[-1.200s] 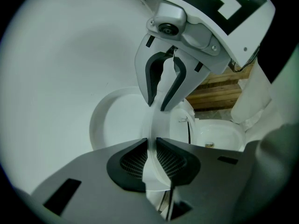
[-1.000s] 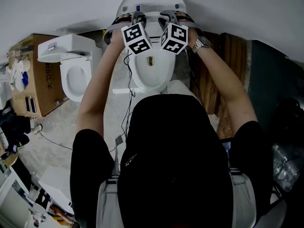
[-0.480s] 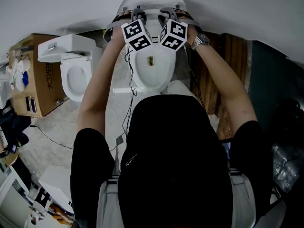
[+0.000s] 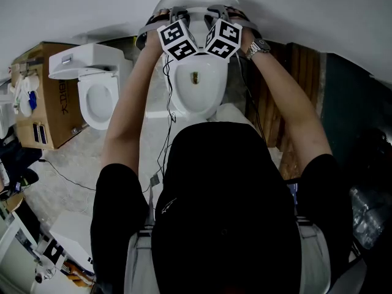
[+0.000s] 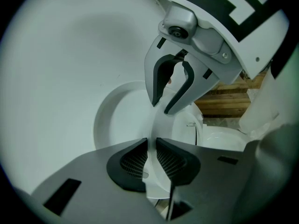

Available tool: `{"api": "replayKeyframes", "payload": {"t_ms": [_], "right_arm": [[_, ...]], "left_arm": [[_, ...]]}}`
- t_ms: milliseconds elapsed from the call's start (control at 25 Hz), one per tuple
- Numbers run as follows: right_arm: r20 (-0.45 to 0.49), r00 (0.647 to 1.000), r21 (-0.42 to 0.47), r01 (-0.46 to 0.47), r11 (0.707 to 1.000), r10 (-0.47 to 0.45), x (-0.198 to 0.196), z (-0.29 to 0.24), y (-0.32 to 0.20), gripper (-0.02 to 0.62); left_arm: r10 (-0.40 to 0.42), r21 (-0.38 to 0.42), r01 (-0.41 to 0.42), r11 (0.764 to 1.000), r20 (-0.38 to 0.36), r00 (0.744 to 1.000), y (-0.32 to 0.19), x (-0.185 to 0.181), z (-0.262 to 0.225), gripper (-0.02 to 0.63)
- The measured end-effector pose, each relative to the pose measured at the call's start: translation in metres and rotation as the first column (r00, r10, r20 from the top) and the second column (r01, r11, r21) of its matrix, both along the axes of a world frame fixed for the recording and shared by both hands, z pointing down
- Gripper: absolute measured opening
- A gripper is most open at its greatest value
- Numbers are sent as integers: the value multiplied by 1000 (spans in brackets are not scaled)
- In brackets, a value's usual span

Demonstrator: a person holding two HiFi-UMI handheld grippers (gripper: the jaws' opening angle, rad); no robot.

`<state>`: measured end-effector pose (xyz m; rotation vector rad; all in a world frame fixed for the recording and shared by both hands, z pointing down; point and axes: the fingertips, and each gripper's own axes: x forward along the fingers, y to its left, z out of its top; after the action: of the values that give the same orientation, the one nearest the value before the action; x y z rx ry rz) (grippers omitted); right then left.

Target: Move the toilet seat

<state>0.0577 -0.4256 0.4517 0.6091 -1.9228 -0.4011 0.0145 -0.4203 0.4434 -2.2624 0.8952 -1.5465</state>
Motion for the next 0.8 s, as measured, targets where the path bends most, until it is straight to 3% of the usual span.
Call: {"api": "replayKeyframes", "payload": {"t_ms": [800], "right_arm": [[63,996,-2,-58,998,58,-4,1,-24,104]], "left_arm": [[-48,26,49,998,-50,998,-24,-5,3,69]]}}
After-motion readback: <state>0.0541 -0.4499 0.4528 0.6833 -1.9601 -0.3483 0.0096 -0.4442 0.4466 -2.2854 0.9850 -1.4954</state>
